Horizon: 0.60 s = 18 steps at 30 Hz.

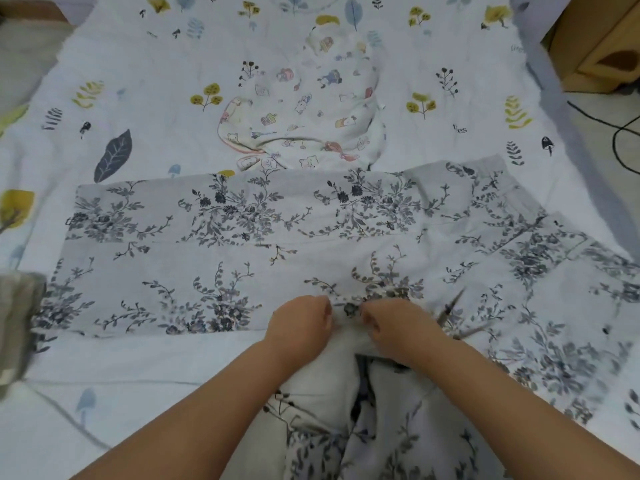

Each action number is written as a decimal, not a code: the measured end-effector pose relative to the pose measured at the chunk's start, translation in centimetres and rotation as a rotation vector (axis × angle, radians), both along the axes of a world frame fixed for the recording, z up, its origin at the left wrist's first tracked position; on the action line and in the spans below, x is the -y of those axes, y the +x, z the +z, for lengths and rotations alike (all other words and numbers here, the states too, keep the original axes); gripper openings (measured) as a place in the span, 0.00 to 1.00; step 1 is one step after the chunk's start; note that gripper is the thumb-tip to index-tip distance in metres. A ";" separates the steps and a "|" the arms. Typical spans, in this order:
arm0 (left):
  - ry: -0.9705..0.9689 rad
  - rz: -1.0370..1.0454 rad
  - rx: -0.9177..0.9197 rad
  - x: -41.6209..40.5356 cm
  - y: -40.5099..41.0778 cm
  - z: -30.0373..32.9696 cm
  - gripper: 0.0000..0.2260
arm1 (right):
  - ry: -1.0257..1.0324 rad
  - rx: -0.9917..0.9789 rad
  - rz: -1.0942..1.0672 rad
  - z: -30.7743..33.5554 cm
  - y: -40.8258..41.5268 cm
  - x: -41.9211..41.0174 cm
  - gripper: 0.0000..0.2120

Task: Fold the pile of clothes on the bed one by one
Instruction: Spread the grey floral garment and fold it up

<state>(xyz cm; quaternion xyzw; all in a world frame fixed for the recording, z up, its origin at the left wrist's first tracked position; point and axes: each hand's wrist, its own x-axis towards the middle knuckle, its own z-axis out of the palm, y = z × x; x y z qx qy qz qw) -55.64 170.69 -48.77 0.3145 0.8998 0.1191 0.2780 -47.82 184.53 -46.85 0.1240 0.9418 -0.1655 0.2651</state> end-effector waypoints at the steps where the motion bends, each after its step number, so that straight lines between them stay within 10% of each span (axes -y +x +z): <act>1: -0.003 -0.007 0.017 0.1 0.9 -0.1 0.12 | -0.003 0.037 0.017 0.1 0.8 0.3 0.13; 7: -0.013 -0.027 0.161 1.2 5.4 -1.9 0.15 | 0.124 0.016 0.027 -1.3 5.7 2.4 0.21; 13: 0.004 -0.069 0.373 3.3 8.8 -3.9 0.19 | 0.230 -0.084 -0.068 -1.1 6.4 4.3 0.06; 18: -0.186 -0.357 0.121 7.2 8.3 -4.5 0.19 | 0.270 -0.145 -0.191 -1.0 6.8 4.3 0.05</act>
